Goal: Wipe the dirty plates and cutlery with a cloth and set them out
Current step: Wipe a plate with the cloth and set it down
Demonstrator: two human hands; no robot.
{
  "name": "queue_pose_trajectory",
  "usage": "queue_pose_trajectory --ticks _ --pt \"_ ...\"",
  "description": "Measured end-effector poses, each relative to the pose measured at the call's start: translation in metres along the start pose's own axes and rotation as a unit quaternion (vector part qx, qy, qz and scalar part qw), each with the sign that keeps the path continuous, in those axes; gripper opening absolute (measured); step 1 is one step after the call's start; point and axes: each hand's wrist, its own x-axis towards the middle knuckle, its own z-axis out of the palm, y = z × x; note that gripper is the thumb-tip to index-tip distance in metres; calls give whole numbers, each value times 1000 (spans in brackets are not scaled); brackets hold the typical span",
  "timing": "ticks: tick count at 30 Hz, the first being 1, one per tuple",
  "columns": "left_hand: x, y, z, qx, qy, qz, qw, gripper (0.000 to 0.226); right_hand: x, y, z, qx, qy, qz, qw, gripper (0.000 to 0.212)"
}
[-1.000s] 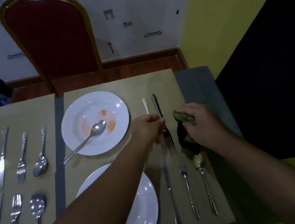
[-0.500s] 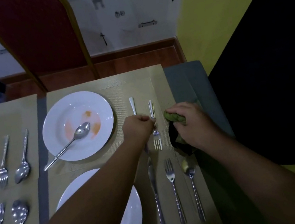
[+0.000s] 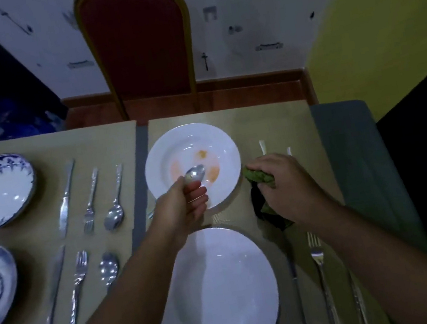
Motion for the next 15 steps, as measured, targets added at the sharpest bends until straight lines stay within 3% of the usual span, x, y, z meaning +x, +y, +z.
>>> queue_pose_trajectory --ticks 2,3,4,6,9,11,12,13,15 --pt "7 14 -25 44 58 60 996 31 8 -19 16 3 -11 -22 1000 45" --pt "15 18 -36 136 99 122 978 27 11 -28 24 2 -14 -30 999 44" --pt "23 19 -44 259 134 192 937 24 14 -35 32 0 -17 -33 999 45" --pt "38 21 -53 468 158 295 818 26 18 -45 45 -7 -18 -31 999 46" --pt "59 21 -58 619 161 320 699 36 20 -58 57 -28 -17 -28 999 45" --pt "65 20 -58 680 159 319 641 33 20 -65 62 -34 -10 -26 999 43" --pt "64 20 -58 685 156 325 633 30 20 -68 64 -36 -4 -23 999 43" --pt "62 21 -58 667 147 328 653 27 18 -70 65 -39 1 -19 999 43" --pt "53 24 -61 602 103 312 728 22 16 -72 67 -49 17 -12 999 46"
